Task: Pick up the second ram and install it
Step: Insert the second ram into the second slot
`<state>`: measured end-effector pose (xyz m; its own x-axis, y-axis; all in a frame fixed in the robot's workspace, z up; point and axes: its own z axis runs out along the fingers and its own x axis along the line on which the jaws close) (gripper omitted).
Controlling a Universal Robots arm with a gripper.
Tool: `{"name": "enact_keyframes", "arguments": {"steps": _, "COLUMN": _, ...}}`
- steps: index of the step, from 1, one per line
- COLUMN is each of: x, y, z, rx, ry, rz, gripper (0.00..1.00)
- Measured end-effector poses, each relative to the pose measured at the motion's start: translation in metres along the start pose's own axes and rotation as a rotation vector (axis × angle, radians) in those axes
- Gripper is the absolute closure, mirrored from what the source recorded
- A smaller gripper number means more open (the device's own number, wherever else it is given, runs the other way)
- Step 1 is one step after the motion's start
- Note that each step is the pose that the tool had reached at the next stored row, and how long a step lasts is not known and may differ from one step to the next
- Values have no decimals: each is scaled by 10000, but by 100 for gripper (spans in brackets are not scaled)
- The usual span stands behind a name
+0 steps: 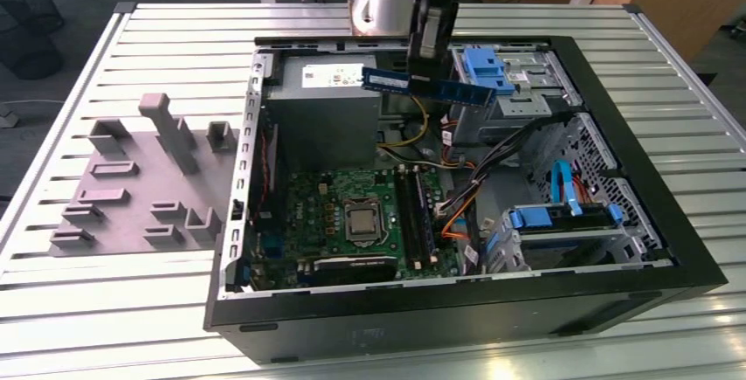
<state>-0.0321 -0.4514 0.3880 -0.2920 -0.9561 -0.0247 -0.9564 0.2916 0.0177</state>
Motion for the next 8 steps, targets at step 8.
{"name": "enact_keyframes", "arguments": {"steps": 8, "x": 0, "y": 0, "z": 19, "rx": 36, "ry": -26, "rz": 1461, "gripper": 86}}
